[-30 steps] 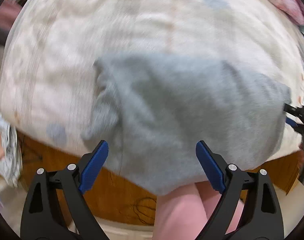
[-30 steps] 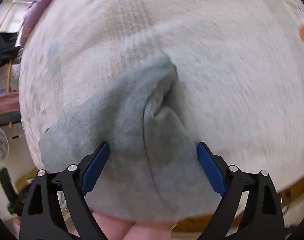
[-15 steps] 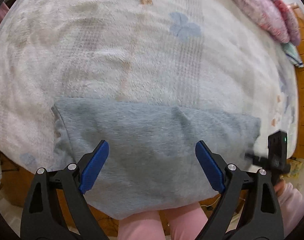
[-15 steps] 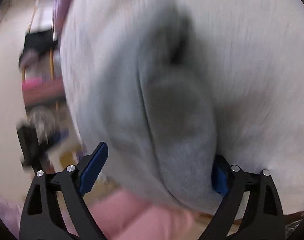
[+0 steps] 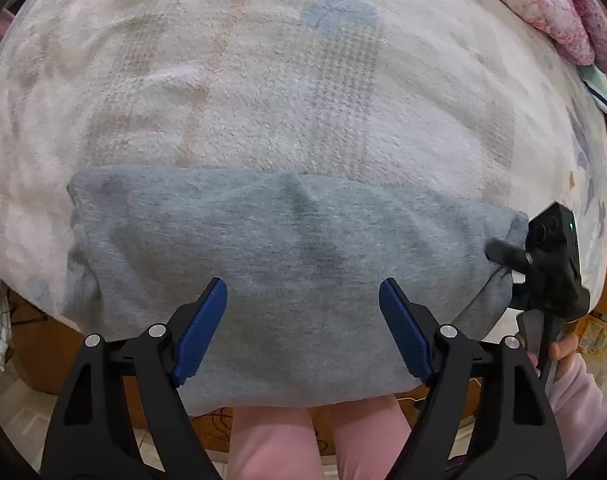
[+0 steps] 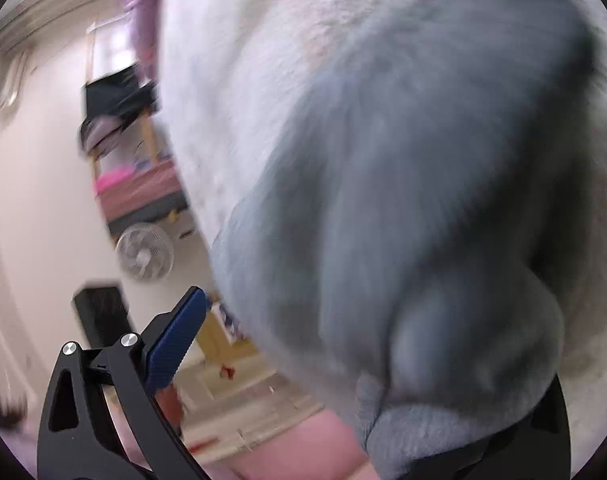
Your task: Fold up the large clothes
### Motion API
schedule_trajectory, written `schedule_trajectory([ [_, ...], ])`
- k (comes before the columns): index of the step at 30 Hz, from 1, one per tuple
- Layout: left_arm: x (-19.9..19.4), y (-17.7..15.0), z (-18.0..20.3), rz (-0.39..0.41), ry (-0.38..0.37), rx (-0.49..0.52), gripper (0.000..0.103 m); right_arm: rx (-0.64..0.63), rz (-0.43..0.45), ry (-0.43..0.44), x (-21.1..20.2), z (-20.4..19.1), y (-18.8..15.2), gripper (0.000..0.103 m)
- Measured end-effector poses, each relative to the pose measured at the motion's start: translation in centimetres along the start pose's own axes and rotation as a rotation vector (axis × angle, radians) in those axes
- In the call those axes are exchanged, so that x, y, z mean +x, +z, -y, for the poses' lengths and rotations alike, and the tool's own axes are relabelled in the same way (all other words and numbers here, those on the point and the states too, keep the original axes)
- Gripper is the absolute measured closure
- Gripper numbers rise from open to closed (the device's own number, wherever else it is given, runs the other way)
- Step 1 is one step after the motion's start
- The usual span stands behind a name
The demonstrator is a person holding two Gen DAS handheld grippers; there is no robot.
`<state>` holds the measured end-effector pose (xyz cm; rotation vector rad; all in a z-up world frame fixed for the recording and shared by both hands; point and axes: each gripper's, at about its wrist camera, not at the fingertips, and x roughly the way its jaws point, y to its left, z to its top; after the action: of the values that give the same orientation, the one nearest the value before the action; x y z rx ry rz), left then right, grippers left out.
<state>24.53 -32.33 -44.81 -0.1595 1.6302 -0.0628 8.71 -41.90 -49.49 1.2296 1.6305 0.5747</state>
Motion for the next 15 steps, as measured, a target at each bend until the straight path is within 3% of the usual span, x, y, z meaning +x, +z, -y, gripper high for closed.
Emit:
schedule_trajectory([
  [1,-0.2,0.2,0.2,0.007,0.013,-0.004,0.025,0.016,0.013,-0.023,-0.1,-0.3,-0.1,0.012],
  [3,-0.7,0.6,0.1,0.023,0.008,-0.014,0.025,0.018,0.061,-0.11,-1.1,-1.2,-1.4,0.048],
  [5,-0.9,1.1,-0.6,0.015,-0.02,-0.036,0.029,0.028,0.112,-0.108,-2.4,-2.0,-2.9,0.064],
  [8,-0.4,1.8,-0.6,-0.035,-0.058,-0.064,0.049,0.066,0.164,-0.117,-3.1,-3.6,-4.8,0.069],
  [9,-0.2,1.8,-1.1,-0.048,-0.072,-0.071,0.06,0.066,0.182,-0.137,-3.1,-4.5,-5.3,0.069],
  [15,2.1,2.6,-1.3,-0.106,-0.035,-0.005,0.082,0.095,0.232,-0.202,-2.8,-6.9,-6.0,0.069],
])
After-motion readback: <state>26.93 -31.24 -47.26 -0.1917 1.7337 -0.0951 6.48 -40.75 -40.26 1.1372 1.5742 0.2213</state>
